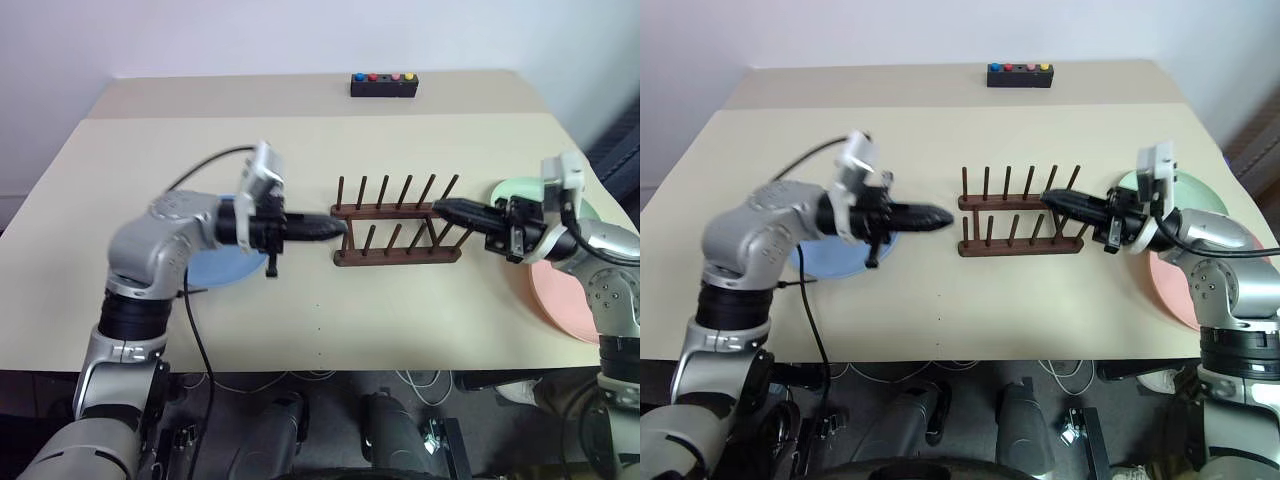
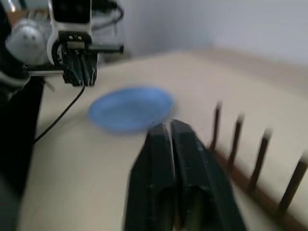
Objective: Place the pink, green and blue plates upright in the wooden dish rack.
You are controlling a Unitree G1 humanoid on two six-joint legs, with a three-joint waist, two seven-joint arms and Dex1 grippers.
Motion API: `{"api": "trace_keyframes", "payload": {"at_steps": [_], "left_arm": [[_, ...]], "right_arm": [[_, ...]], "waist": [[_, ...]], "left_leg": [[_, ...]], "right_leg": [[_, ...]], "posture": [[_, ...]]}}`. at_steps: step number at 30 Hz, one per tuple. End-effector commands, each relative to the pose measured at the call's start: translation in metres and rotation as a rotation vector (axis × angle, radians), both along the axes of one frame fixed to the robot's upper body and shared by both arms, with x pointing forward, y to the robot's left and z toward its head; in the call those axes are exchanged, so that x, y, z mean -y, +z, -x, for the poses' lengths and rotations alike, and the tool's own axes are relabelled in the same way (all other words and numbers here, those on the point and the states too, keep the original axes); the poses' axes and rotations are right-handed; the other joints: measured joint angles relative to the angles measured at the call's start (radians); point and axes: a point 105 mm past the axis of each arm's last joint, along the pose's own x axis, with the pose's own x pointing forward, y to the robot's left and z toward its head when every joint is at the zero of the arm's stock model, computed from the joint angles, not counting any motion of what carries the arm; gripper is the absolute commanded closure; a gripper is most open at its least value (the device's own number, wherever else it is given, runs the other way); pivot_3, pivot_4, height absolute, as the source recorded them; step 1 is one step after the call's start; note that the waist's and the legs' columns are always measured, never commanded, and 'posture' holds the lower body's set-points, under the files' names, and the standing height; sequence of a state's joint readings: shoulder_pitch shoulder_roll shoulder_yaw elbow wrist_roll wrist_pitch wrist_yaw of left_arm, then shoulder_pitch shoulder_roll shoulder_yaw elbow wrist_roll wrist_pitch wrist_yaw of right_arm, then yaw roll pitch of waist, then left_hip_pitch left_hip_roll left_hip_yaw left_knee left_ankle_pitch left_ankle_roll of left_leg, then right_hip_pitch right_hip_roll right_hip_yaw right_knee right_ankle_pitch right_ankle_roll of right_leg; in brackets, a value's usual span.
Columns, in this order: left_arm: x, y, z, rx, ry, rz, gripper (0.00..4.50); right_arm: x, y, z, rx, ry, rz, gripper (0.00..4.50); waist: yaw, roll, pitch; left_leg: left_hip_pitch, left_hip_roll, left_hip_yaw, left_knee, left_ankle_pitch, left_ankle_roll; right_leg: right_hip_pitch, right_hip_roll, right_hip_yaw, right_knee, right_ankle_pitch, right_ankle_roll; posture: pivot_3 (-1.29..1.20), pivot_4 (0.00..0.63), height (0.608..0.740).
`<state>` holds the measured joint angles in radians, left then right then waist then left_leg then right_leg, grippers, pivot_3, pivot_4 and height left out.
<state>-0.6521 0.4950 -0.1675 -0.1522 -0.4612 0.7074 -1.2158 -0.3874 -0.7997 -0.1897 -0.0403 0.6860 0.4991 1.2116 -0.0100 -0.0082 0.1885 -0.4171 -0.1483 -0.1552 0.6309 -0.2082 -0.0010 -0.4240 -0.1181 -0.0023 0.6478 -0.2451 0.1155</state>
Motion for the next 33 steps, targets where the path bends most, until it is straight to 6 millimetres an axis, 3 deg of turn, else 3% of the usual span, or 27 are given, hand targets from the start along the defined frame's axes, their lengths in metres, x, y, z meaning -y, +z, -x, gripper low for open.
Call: {"api": "trace_keyframes", "payload": {"at_steps": [1,4,6,8,14,20,27,33], "left_arm": [[0.014,-0.03,0.002,0.057,-0.023,-0.114,4.5],[0.024,-0.047,-0.004,0.111,-0.01,-0.16,4.5],[0.031,-0.062,-0.015,0.158,0.04,-0.219,4.5],[0.036,-0.068,-0.025,0.208,0.083,-0.238,4.5],[0.048,-0.075,-0.041,0.273,0.142,-0.254,4.5],[0.045,-0.078,-0.055,0.304,0.199,-0.266,4.5],[0.019,-0.072,-0.09,0.396,0.335,-0.314,4.5],[0.013,-0.064,-0.108,0.425,0.397,-0.287,4.5]], "right_arm": [[0.002,-0.011,0.001,-0.017,0.001,0.129,4.47],[0.001,-0.02,-0.003,0.005,-0.025,0.223,4.47],[0.012,-0.05,-0.005,-0.021,-0.056,0.421,4.47],[0.021,-0.066,-0.007,-0.028,-0.073,0.536,4.47],[0.033,-0.085,-0.023,0.036,-0.145,0.702,4.47],[0.04,-0.086,-0.05,0.142,-0.244,0.745,4.47],[0.032,-0.086,-0.066,0.216,-0.254,0.738,4.47],[0.026,-0.082,-0.081,0.273,-0.274,0.727,4.47]], "waist": [[-0.004,0.0,0.0],[-0.004,0.0,0.0],[0.0,0.0,0.0],[0.003,0.0,0.0],[-0.001,0.0,0.0],[-0.006,0.0,0.0],[-0.005,-0.001,0.0],[-0.006,-0.001,0.0]], "left_leg": [[0.0,0.001,0.001,0.0,0.0,0.0],[0.0,0.002,0.003,0.0,-0.001,0.001],[0.0,0.002,0.003,0.0,-0.001,0.001],[0.0,0.002,0.004,0.0,-0.001,0.002],[0.0,0.002,0.006,0.0,-0.001,0.002],[0.002,0.002,0.008,0.0,-0.001,0.002],[0.003,0.002,0.009,0.0,0.0,0.001],[0.004,0.002,0.011,0.0,0.0,0.001]], "right_leg": [[0.0,0.0,0.001,0.0,0.0,0.0],[-0.001,0.001,0.002,0.0,0.0,0.0],[-0.001,0.0,0.002,0.0,0.0,0.0],[-0.001,0.0,0.002,-0.001,0.0,0.0],[-0.002,0.0,0.003,0.0,0.0,0.0],[-0.001,0.001,0.005,0.001,0.0,0.0],[-0.001,0.002,0.007,0.001,0.001,0.001],[-0.001,0.005,0.01,0.001,0.002,0.003]], "posture": [[0.0,0.15,0.74],[0.0,0.15,0.74],[0.0,0.15,0.74],[0.0,0.15,0.74],[0.0,0.15,0.74],[0.0,0.15,0.74],[0.0,0.15,0.74],[0.0,0.15,0.74]]}}
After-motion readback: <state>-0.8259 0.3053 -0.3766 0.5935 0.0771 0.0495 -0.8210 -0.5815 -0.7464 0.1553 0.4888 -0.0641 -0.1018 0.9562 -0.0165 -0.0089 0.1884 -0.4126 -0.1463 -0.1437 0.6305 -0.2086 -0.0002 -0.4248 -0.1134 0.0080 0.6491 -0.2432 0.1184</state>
